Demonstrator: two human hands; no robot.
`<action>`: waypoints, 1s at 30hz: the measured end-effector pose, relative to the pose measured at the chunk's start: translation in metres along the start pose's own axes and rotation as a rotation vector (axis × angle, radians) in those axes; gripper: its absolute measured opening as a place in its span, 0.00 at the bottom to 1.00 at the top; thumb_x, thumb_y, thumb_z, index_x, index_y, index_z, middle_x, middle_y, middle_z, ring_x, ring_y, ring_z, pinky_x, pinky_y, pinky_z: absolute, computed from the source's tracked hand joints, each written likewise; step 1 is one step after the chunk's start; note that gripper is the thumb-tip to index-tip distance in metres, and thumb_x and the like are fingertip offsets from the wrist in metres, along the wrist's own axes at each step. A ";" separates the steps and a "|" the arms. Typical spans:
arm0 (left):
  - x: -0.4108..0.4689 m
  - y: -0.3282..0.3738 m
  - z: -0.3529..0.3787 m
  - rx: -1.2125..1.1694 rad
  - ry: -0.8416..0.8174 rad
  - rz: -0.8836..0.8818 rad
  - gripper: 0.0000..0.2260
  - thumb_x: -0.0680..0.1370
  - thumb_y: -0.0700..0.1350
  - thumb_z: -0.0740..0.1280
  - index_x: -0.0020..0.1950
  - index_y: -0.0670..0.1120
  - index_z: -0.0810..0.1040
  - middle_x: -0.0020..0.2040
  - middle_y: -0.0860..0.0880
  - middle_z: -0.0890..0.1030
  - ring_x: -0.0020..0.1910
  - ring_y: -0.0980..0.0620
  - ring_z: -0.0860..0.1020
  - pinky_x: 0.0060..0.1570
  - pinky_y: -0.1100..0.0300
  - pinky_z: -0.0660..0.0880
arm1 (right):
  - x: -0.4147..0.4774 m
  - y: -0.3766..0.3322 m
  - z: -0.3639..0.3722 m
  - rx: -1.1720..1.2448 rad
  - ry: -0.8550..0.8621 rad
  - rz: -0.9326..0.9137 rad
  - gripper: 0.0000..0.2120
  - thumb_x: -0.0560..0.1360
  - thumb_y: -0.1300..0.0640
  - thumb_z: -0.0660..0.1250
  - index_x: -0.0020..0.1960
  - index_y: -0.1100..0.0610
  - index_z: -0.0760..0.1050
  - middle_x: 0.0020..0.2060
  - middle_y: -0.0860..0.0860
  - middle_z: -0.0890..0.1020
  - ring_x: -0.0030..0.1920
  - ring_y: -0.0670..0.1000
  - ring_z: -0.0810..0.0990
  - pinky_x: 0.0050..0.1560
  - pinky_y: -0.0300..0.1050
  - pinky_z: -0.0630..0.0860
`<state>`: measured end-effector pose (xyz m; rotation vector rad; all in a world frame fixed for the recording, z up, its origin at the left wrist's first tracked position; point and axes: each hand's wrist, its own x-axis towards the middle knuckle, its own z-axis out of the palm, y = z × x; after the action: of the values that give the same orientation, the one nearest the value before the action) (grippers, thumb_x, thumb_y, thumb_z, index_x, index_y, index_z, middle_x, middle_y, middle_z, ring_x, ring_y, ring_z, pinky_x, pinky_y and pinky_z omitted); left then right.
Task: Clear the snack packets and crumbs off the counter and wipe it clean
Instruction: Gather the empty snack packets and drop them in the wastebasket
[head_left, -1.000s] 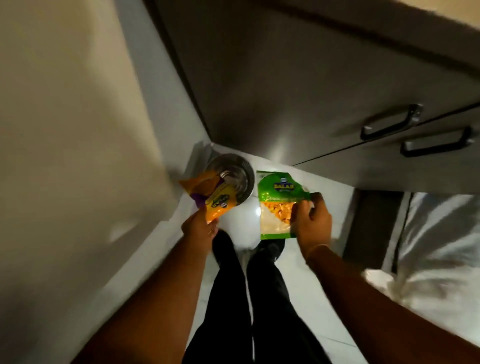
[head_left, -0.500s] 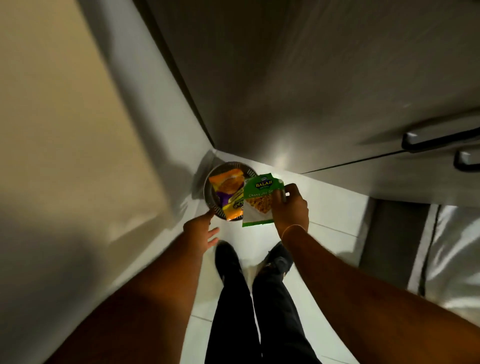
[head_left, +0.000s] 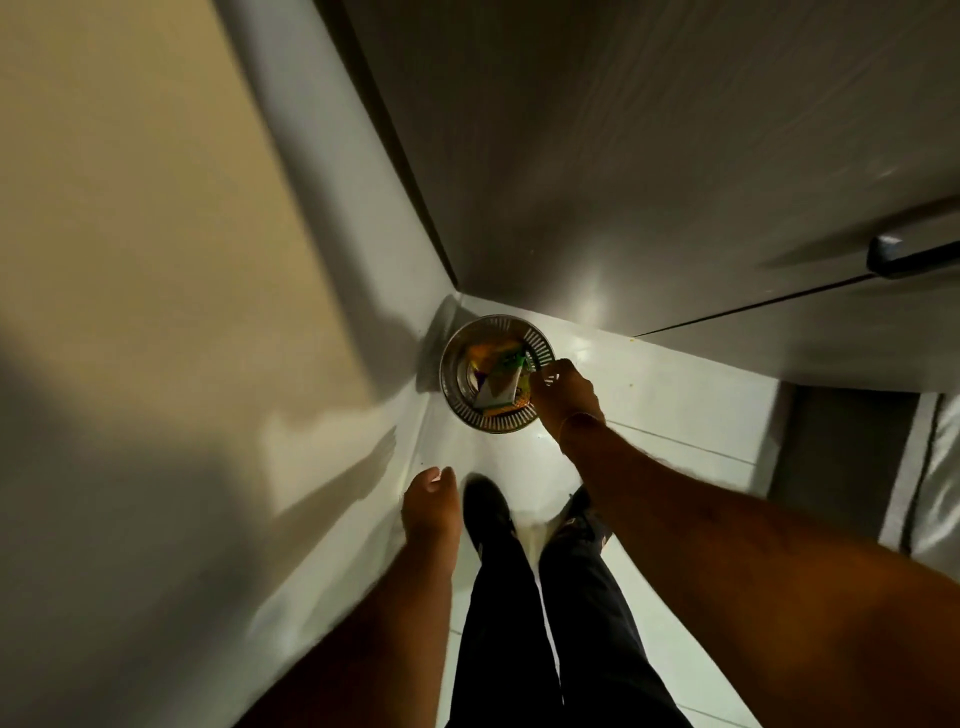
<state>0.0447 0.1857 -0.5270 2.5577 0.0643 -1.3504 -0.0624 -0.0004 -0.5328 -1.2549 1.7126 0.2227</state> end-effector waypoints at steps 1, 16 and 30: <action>-0.009 0.004 -0.002 0.097 0.045 0.040 0.21 0.86 0.49 0.63 0.78 0.42 0.74 0.75 0.42 0.78 0.75 0.41 0.75 0.75 0.49 0.70 | -0.005 0.001 -0.005 -0.008 0.010 0.004 0.17 0.83 0.45 0.62 0.67 0.52 0.75 0.57 0.55 0.86 0.54 0.58 0.85 0.56 0.55 0.83; -0.255 0.135 -0.095 0.831 0.404 1.027 0.34 0.85 0.58 0.57 0.88 0.47 0.51 0.88 0.45 0.51 0.87 0.44 0.53 0.84 0.41 0.53 | -0.226 -0.044 -0.173 -0.554 0.330 -0.683 0.31 0.84 0.41 0.59 0.84 0.50 0.60 0.85 0.54 0.59 0.86 0.56 0.54 0.85 0.61 0.55; -0.436 0.292 -0.221 0.645 0.637 1.317 0.33 0.82 0.61 0.56 0.84 0.48 0.67 0.85 0.45 0.65 0.83 0.42 0.65 0.79 0.40 0.66 | -0.350 -0.191 -0.420 -0.488 0.842 -1.001 0.32 0.84 0.43 0.58 0.85 0.50 0.59 0.86 0.52 0.56 0.86 0.54 0.53 0.83 0.62 0.57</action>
<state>0.0192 -0.0107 0.0066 2.3434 -1.7775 -0.0162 -0.1513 -0.1267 0.0253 -2.6684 1.4472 -0.6009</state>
